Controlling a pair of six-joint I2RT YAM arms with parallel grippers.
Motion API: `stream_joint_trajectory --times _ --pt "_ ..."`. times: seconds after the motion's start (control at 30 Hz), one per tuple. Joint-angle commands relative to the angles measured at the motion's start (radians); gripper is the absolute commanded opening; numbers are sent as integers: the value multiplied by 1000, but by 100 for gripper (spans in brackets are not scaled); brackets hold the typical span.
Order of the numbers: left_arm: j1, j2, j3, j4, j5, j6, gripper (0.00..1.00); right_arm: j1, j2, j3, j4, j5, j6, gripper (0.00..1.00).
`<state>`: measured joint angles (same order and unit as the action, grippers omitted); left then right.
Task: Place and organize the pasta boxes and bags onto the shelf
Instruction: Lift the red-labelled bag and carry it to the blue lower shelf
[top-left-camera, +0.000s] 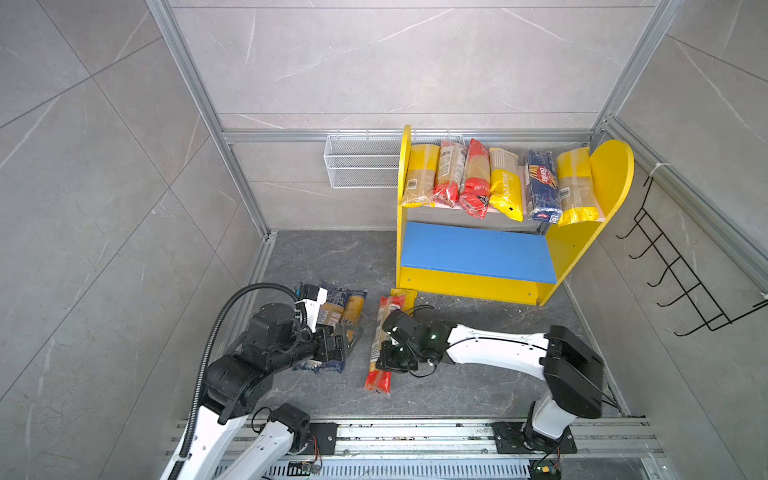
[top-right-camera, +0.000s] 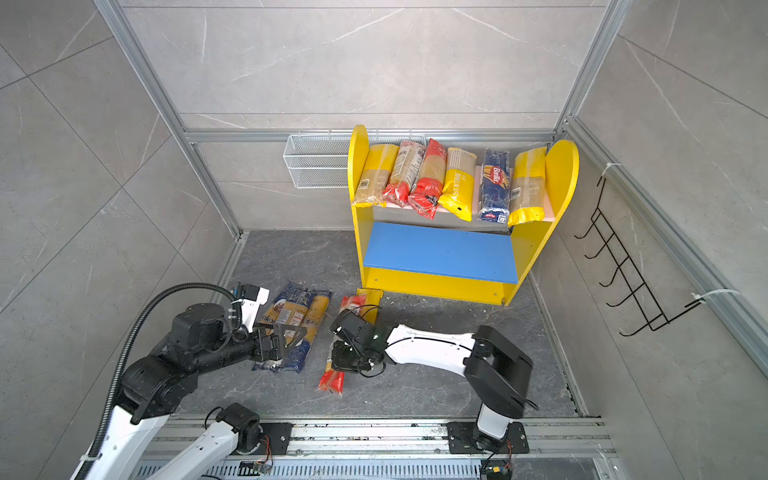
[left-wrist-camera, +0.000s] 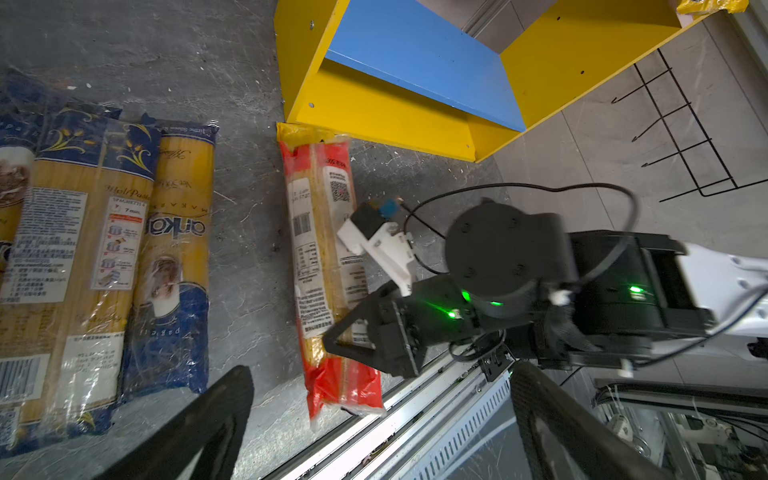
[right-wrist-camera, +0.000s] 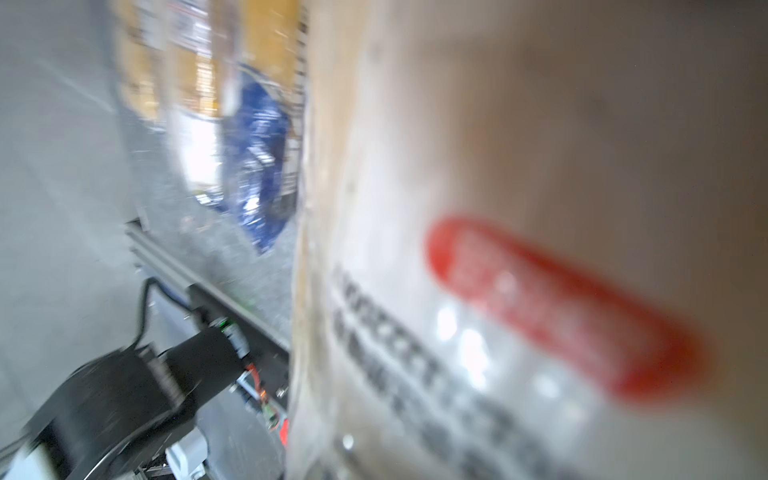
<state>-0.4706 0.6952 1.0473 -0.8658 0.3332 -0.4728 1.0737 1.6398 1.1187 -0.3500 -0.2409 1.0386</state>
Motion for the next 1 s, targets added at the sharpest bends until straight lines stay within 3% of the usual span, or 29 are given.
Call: stream_joint_trajectory --times 0.0,0.2,0.43,0.73,0.97 --pt "4 55 25 141 67 -11 99 -23 -162 -29 41 75 -81 0" --pt "4 176 51 264 129 -44 99 -111 -363 -130 38 99 -161 0" --pt "3 308 141 317 174 -50 99 -310 -469 -181 81 0 -236 0" --pt "-5 410 238 336 189 -31 99 -594 -380 -88 124 -226 -346 0" --pt "-8 450 279 344 161 -16 99 -763 -219 29 209 -384 -360 0"
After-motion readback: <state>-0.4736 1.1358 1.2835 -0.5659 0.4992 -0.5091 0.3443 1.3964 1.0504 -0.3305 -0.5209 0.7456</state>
